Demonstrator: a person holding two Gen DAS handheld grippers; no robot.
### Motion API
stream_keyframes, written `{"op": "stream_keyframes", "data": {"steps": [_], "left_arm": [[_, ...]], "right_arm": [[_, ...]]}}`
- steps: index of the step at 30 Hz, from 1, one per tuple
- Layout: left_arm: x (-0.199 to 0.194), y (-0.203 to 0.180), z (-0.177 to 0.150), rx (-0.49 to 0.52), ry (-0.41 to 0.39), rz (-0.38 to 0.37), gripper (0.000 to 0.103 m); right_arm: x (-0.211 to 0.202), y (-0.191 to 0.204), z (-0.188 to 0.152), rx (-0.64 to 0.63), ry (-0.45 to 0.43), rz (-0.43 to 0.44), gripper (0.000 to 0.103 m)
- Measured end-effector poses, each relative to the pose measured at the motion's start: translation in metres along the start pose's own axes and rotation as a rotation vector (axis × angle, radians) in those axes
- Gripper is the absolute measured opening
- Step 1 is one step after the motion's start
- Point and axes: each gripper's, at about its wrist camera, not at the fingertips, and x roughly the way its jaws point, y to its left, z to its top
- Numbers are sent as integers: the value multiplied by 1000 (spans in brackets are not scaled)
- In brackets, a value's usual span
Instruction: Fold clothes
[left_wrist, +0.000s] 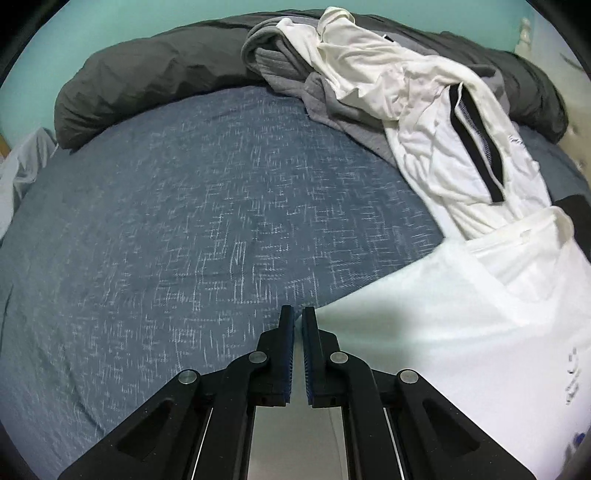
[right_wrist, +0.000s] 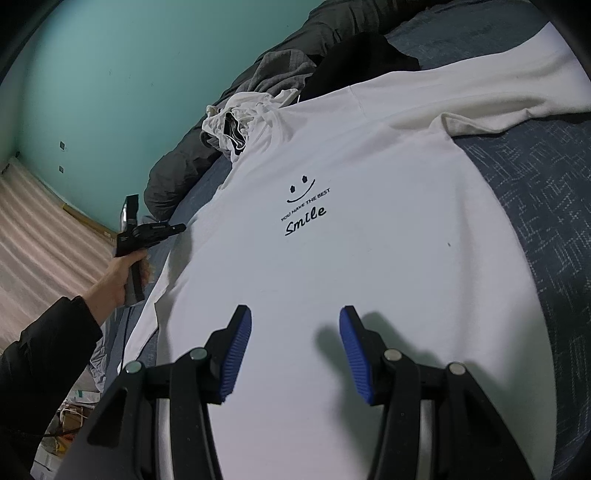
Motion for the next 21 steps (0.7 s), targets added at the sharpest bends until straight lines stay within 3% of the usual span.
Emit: {"op": "stream_keyframes", "data": {"steps": [4,7,14,21], "left_arm": [[15,3,-9,-20,28,1,5],[13,11,-10,-61,10,-14,12],[-40,39,-13,-119,-47,10,15],[-104,42,-66,-135,-56,-81,15]], "right_arm": [[1,-1,1,4,4,5,50],[3,-2,0,3,16,6,50],[3,-4,0,6,9,-2,50],[-2,-2,3,12,-13,5,50]]}}
